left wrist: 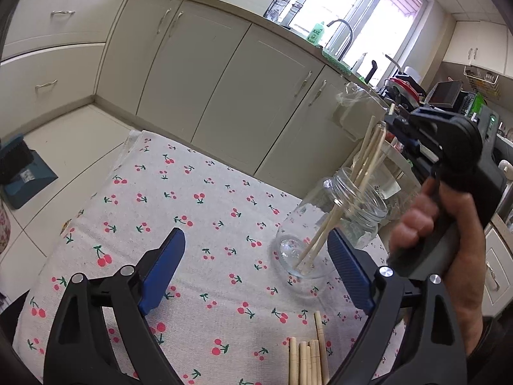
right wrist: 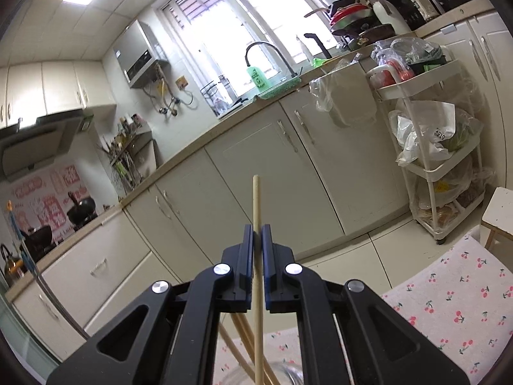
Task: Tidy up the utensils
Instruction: 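Raise the chopstick with the right tool over the jar and release it inside, then move both tools back down toward the chopstick bundle, then grasp a chopstick with the left tool and lift it over the jar, then lower the chopstick into the jar and open the left tool, then lift the chopstick held by the right tool over the jar, then drop the chopstick into the jar by opening the right tool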
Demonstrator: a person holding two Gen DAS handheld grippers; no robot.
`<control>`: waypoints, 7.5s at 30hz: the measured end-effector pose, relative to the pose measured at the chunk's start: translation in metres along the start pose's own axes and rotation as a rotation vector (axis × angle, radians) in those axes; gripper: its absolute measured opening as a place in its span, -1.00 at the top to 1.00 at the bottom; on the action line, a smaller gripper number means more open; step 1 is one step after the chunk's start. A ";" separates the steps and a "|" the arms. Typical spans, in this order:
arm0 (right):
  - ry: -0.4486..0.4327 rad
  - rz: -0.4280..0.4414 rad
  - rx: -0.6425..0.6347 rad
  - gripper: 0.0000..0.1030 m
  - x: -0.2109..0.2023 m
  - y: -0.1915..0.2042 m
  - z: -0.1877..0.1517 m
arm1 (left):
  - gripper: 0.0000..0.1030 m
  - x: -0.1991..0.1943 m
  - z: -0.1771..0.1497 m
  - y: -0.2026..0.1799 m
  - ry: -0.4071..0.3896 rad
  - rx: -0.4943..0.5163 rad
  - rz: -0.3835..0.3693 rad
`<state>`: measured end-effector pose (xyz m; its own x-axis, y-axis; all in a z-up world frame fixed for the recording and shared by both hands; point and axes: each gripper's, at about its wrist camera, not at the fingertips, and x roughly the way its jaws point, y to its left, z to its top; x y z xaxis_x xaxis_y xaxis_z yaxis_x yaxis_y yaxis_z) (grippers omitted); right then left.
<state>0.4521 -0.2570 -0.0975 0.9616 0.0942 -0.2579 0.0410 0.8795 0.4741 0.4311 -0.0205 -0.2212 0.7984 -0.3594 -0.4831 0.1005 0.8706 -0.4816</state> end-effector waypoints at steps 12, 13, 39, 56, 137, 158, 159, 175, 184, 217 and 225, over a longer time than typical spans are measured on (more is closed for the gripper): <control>0.157 0.034 -0.161 0.41 -0.034 0.011 -0.037 | -0.69 0.003 -0.001 0.001 0.010 -0.008 0.007; 0.172 0.032 -0.169 0.27 -0.041 0.009 -0.039 | -0.70 0.003 -0.002 0.001 0.010 -0.006 0.008; 0.672 -0.144 -0.390 0.57 -0.077 -0.009 -0.156 | -0.70 -0.049 -0.052 -0.021 0.283 0.227 0.133; 0.777 -0.082 -0.376 0.85 -0.107 -0.041 -0.145 | -0.69 -0.010 -0.063 -0.047 0.406 0.399 0.247; 0.800 -0.026 -0.296 0.85 -0.104 -0.047 -0.140 | 0.91 0.030 0.122 -0.144 -0.436 0.280 -0.028; 0.811 -0.020 -0.315 0.84 -0.104 -0.046 -0.140 | 0.54 0.011 0.064 -0.111 -0.233 0.354 -0.018; 0.812 -0.020 -0.317 0.84 -0.104 -0.046 -0.140 | 0.40 0.006 0.062 -0.107 -0.227 0.346 -0.015; 0.802 -0.037 -0.441 0.88 -0.106 -0.031 -0.148 | -0.35 -0.034 -0.013 -0.021 -0.076 0.108 0.047; 0.472 0.095 -0.051 0.88 -0.118 -0.039 -0.057 | -0.46 -0.025 -0.020 -0.002 -0.041 0.020 0.030; -0.044 -0.089 -0.142 0.88 -0.047 0.015 -0.023 | -0.53 -0.016 -0.019 -0.004 -0.007 -0.001 -0.002; 0.114 -0.084 -0.185 0.55 -0.055 0.007 -0.054 | -0.55 -0.015 -0.019 -0.003 -0.009 -0.006 0.001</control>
<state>0.3846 -0.2311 -0.1251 0.9195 0.0598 -0.3885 0.0591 0.9561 0.2870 0.4073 -0.0239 -0.2265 0.8036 -0.3558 -0.4771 0.0962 0.8687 -0.4859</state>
